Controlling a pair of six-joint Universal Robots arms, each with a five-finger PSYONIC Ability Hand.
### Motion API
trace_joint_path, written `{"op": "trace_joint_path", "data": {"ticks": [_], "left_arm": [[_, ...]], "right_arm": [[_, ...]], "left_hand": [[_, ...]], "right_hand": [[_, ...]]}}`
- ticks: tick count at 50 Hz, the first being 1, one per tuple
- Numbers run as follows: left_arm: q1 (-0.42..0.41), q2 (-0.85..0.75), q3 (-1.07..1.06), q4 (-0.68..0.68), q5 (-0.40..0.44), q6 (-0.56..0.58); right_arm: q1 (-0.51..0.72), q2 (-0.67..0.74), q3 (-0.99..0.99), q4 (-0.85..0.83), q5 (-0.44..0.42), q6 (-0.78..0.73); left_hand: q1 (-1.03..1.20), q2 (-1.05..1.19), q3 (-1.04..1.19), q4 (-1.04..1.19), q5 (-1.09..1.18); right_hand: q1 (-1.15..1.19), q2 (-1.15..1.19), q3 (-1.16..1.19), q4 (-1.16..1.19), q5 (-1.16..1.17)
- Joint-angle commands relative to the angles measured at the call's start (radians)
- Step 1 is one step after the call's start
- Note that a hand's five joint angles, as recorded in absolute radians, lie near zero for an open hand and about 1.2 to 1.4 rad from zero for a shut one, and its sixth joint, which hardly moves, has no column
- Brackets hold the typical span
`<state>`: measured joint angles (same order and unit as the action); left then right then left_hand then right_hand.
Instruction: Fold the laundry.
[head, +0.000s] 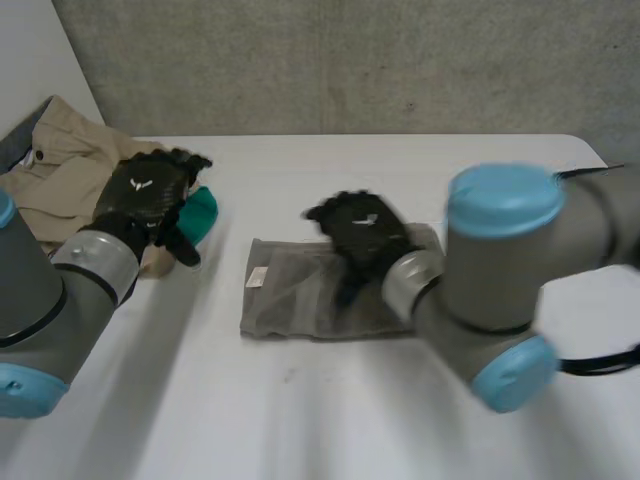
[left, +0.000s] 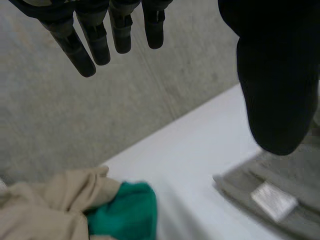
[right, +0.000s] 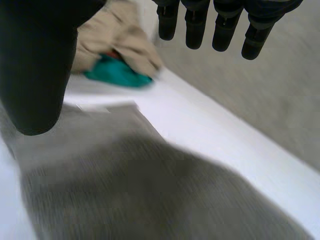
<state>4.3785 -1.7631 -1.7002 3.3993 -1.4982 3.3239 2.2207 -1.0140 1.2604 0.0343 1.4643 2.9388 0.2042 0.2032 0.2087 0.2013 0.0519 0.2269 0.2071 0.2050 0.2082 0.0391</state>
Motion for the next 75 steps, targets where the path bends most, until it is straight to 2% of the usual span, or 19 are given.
{"op": "trace_joint_path", "data": {"ticks": [1,9,13,18,21,24,29,30,33,44,50,58,62,64,68,70,71,72,75], "left_arm": [[-0.151,-0.132,0.134,0.066,0.035,-0.052],[-0.274,-0.439,0.370,-0.003,0.026,0.063],[-0.271,-0.553,0.491,-0.032,-0.049,0.179],[-0.240,-0.660,0.617,-0.086,-0.225,0.331],[-0.235,-0.677,0.631,-0.129,-0.266,0.367],[-0.235,-0.676,0.616,-0.166,-0.248,0.373],[-0.235,-0.636,0.568,-0.160,-0.226,0.364],[-0.234,-0.624,0.557,-0.143,-0.229,0.368],[-0.228,-0.596,0.544,-0.110,-0.247,0.368],[-0.209,-0.415,0.409,-0.095,-0.220,0.303],[-0.180,-0.308,0.315,-0.098,-0.189,0.200],[-0.159,-0.237,0.261,-0.095,-0.146,0.143],[-0.140,-0.214,0.258,-0.100,-0.152,0.138],[-0.125,-0.197,0.251,-0.107,-0.160,0.132],[-0.105,-0.174,0.231,-0.115,-0.165,0.108],[-0.102,-0.170,0.226,-0.115,-0.163,0.100],[-0.100,-0.170,0.221,-0.115,-0.160,0.092],[-0.100,-0.170,0.221,-0.115,-0.157,0.091],[-0.103,-0.173,0.229,-0.115,-0.145,0.086]], "right_arm": [[-0.150,-0.063,0.120,0.188,0.050,0.074],[-0.184,-0.086,0.310,-0.026,0.056,0.059],[-0.177,-0.077,0.367,-0.135,0.057,0.039],[-0.177,-0.037,0.390,-0.223,0.070,-0.030],[-0.180,-0.031,0.392,-0.235,0.093,-0.064],[-0.191,-0.028,0.393,-0.243,0.119,-0.092],[-0.207,-0.029,0.393,-0.252,0.128,-0.121],[-0.211,-0.031,0.395,-0.252,0.131,-0.132],[-0.222,-0.041,0.410,-0.254,0.131,-0.148],[-0.269,-0.219,0.510,-0.260,0.110,-0.265],[-0.309,-0.235,0.469,-0.222,0.110,-0.453],[-0.073,-0.183,0.309,-0.316,0.080,-0.678],[0.063,-0.085,0.271,-0.433,-0.031,-0.693],[0.126,-0.010,0.261,-0.487,-0.141,-0.696],[0.166,0.077,0.251,-0.518,-0.292,-0.698],[0.166,0.083,0.234,-0.518,-0.291,-0.693],[0.156,0.080,0.215,-0.513,-0.244,-0.678],[0.151,0.077,0.208,-0.507,-0.208,-0.666],[0.131,0.023,0.195,-0.460,-0.037,-0.542]], "left_hand": [[-0.030,-0.029,-0.034,-0.027,-0.052],[-0.030,-0.029,-0.034,-0.027,-0.052],[-0.030,-0.029,-0.034,-0.027,-0.052],[-0.030,-0.029,-0.034,-0.027,-0.052],[-0.030,-0.029,-0.034,-0.027,-0.052],[-0.030,-0.029,-0.034,-0.027,-0.052],[-0.030,-0.029,-0.034,-0.027,-0.052],[-0.030,-0.029,-0.034,-0.027,-0.052],[-0.030,-0.029,-0.034,-0.027,-0.052],[-0.030,-0.029,-0.034,-0.027,-0.052],[-0.030,-0.029,-0.034,-0.027,-0.052],[-0.030,-0.029,-0.034,-0.027,-0.052],[-0.030,-0.029,-0.034,-0.027,-0.052],[-0.030,-0.029,-0.034,-0.027,-0.052],[-0.030,-0.029,-0.034,-0.027,-0.052],[-0.030,-0.029,-0.034,-0.027,-0.052],[-0.030,-0.029,-0.034,-0.027,-0.052],[-0.030,-0.029,-0.034,-0.027,-0.052],[-0.030,-0.029,-0.034,-0.027,-0.052]], "right_hand": [[-0.052,-0.033,-0.030,-0.034,-0.039],[0.073,0.093,0.095,0.092,0.087],[0.288,0.308,0.310,0.306,0.301],[0.484,0.504,0.506,0.503,0.497],[0.567,0.587,0.589,0.586,0.580],[0.672,0.692,0.694,0.691,0.686],[0.992,1.012,1.014,1.011,1.005],[1.168,1.187,1.189,1.186,1.181],[1.169,1.189,1.191,1.188,1.183],[1.169,1.189,1.191,1.188,1.183],[1.169,1.189,1.191,1.188,1.183],[1.169,1.189,1.191,1.188,1.183],[1.169,1.189,1.191,1.188,1.183],[1.169,1.189,1.191,1.188,1.183],[1.169,1.189,1.191,1.188,1.183],[0.819,0.839,0.841,0.837,0.832],[0.148,0.168,0.170,0.167,0.161],[-0.052,-0.033,-0.030,-0.034,-0.039],[-0.052,-0.033,-0.030,-0.034,-0.039]]}}
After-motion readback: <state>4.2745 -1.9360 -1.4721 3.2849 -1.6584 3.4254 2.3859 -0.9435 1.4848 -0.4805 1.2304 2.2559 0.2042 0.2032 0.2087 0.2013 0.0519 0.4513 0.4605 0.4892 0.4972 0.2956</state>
